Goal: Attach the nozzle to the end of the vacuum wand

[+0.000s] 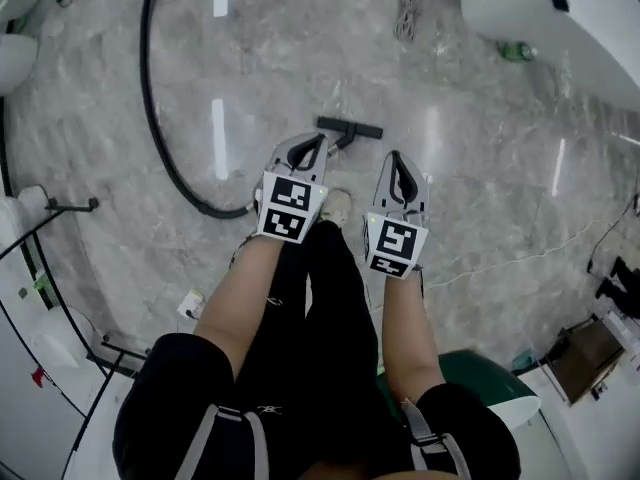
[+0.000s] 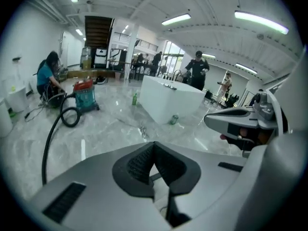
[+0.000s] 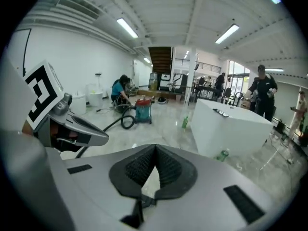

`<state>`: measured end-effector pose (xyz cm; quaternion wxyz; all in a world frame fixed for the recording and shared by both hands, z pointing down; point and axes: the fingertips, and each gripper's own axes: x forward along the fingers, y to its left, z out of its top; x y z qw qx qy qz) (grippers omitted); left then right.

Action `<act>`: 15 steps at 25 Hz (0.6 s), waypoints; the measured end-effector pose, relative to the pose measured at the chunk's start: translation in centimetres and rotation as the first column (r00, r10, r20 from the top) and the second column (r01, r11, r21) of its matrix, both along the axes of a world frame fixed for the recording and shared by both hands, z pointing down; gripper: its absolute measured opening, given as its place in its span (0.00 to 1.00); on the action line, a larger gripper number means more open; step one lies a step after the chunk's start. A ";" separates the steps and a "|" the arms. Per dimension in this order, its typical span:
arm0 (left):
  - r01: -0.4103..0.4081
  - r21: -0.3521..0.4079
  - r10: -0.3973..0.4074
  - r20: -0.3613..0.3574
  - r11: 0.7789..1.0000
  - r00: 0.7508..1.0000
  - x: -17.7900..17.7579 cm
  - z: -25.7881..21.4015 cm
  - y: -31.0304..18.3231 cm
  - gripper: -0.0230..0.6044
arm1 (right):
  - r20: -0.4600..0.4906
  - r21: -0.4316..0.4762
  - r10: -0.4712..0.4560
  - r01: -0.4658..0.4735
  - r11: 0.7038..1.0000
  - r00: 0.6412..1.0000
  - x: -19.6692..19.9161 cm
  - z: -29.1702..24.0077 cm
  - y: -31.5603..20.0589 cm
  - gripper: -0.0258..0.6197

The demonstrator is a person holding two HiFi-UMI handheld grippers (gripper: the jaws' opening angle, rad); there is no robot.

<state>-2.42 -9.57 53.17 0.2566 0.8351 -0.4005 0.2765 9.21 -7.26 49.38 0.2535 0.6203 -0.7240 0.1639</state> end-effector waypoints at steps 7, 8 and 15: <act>-0.083 0.280 0.092 -0.019 0.956 0.996 3.5 -27.9 -2.1 0.05 | 0.145 0.243 0.089 -0.123 0.962 0.985 2.2 -23.7 -0.5 0.06; -0.083 0.336 0.096 -0.021 0.938 0.995 3.7 -32.0 -2.3 0.05 | 0.166 0.281 0.094 -0.139 0.950 0.982 2.6 -27.2 -0.6 0.06; -0.080 0.579 0.120 -0.030 0.811 0.992 6.6 -51.8 0.2 0.05 | 0.341 0.471 0.083 -0.246 0.847 0.936 5.9 -46.7 1.1 0.06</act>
